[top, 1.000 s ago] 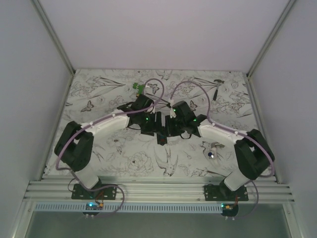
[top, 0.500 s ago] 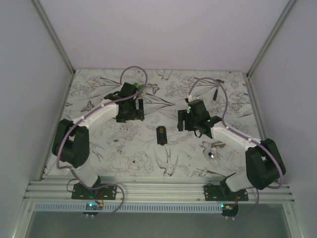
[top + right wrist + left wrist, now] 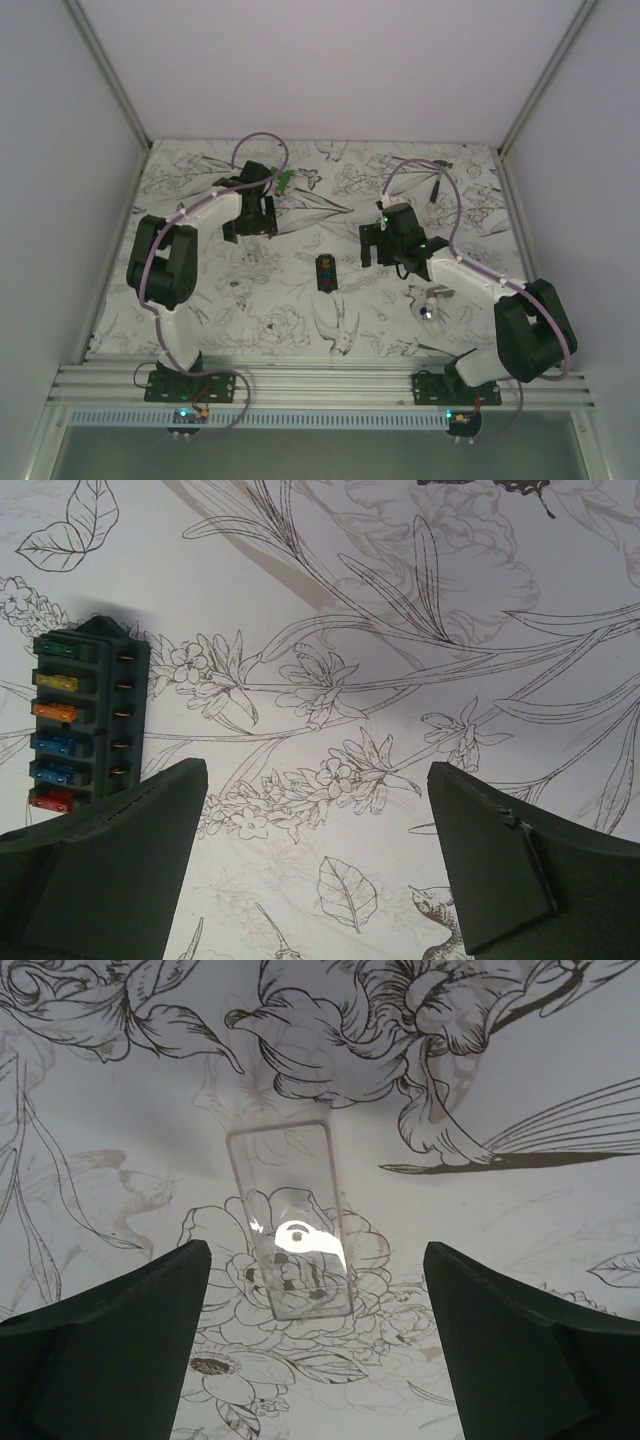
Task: Snap on the fuse box
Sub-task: Pick up the fuse box cover from the center of the board.
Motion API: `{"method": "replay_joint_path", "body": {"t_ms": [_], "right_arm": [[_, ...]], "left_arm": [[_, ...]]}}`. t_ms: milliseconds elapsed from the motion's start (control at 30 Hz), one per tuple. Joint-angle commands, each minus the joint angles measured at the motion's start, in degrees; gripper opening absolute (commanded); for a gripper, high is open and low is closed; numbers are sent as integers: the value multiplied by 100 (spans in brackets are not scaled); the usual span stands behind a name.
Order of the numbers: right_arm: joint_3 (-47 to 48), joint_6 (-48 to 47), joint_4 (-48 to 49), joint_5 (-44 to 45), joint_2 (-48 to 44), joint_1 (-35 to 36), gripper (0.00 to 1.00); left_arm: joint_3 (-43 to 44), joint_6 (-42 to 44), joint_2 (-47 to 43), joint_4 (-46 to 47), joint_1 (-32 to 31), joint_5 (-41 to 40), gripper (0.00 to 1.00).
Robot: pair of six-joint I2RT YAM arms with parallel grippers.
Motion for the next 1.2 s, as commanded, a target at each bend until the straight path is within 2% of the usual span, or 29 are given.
{"method": "replay_joint_path", "body": {"t_ms": [0,200,367,500,767,933,1167], "right_arm": [[-47,-121,291,71,-40,-94,99],[-143,-123,363,19,-111,-128,100],[-212,-117,415,17,-224,-159,100],[-213,-109,439,15,-219,-167,100],[-243,-88,445,-36,-231,-168,100],[-224,-7,534,-574,9,-155,99],[-179,180,955,-1009,596,223,100]], "left_arm": [[122,20,236,-287,80,-200,88],[187,4,483,-280,83,-6,75],[146,5,311,-283,39,99,56],[119,113,31,-298,-282,16,44],[-94,-415,-603,-331,-1138,215,44],[-98,-676,-741,-330,-1753,330,43],[-229,-824,-792,-316,-1976,473,41]]}}
